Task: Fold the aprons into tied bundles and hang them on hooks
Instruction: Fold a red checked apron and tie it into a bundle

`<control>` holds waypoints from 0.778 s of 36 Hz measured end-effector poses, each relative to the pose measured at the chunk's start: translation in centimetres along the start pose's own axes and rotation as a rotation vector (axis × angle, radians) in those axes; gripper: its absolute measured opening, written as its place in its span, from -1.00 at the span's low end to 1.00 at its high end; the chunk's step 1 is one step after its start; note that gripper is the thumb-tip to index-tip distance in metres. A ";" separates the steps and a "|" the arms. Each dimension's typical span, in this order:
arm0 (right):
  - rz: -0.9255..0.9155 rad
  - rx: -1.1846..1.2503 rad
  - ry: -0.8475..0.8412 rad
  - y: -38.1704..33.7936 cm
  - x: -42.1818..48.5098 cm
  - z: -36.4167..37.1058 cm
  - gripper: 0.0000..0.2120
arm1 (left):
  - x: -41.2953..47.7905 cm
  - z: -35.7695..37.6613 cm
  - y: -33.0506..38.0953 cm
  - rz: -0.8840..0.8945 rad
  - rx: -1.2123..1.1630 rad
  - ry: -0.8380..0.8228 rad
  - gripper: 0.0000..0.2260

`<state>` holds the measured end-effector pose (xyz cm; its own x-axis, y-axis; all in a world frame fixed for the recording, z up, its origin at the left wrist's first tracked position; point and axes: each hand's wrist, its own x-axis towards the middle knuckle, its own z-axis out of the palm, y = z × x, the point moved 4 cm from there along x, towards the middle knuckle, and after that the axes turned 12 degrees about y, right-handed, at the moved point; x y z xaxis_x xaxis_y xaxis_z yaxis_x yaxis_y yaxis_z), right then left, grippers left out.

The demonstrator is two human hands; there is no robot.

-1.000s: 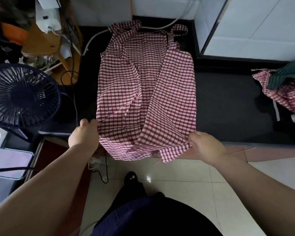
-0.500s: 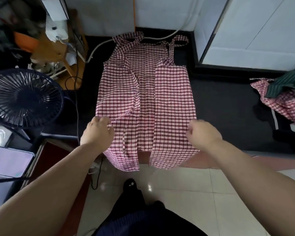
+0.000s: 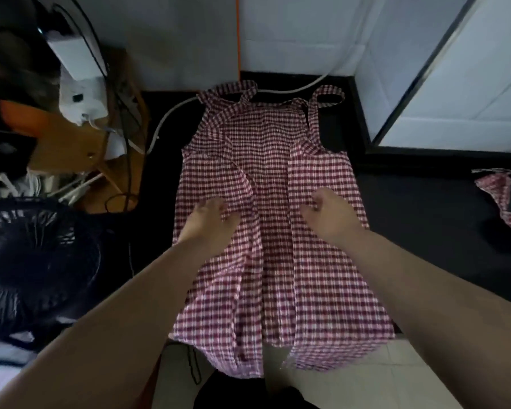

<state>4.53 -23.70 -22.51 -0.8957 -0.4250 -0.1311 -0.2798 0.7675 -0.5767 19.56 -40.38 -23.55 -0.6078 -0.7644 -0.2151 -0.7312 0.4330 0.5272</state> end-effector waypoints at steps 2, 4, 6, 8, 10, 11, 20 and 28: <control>0.025 0.019 0.015 -0.6 2.0 0.5 -0.60 | 2.7 0.5 0.8 -0.012 -0.001 -0.013 -0.50; 0.038 0.013 0.039 -1.2 3.7 0.7 -0.56 | 5.2 0.8 1.8 -0.025 0.004 -0.034 -0.46; 0.038 -0.024 0.068 -1.5 6.1 0.8 -0.54 | 8.2 1.1 3.1 -0.062 0.020 -0.034 -0.39; 0.024 -0.119 0.060 -1.6 7.1 0.6 -0.54 | 8.9 0.8 4.0 -0.114 0.066 -0.014 -0.29; 0.005 -0.208 0.040 -1.5 8.8 0.4 -0.54 | 9.7 1.2 4.8 -0.152 0.109 -0.021 -0.18; -0.021 -0.229 0.027 -1.6 9.4 0.3 -0.54 | 9.8 1.6 4.9 -0.162 0.124 -0.037 -0.13; -0.136 -0.117 -0.247 -1.4 11.5 1.3 -0.78 | 9.3 4.1 5.0 -0.215 0.105 -0.028 -0.62; -0.201 0.207 -0.192 -3.5 11.6 0.2 -0.74 | 7.9 3.4 7.2 0.149 -0.115 -0.013 -0.85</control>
<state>-4.78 -31.39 -22.11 -0.7428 -0.6556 -0.1360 -0.3507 0.5539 -0.7551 8.43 -41.69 -24.19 -0.7110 -0.6894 -0.1382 -0.5934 0.4829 0.6439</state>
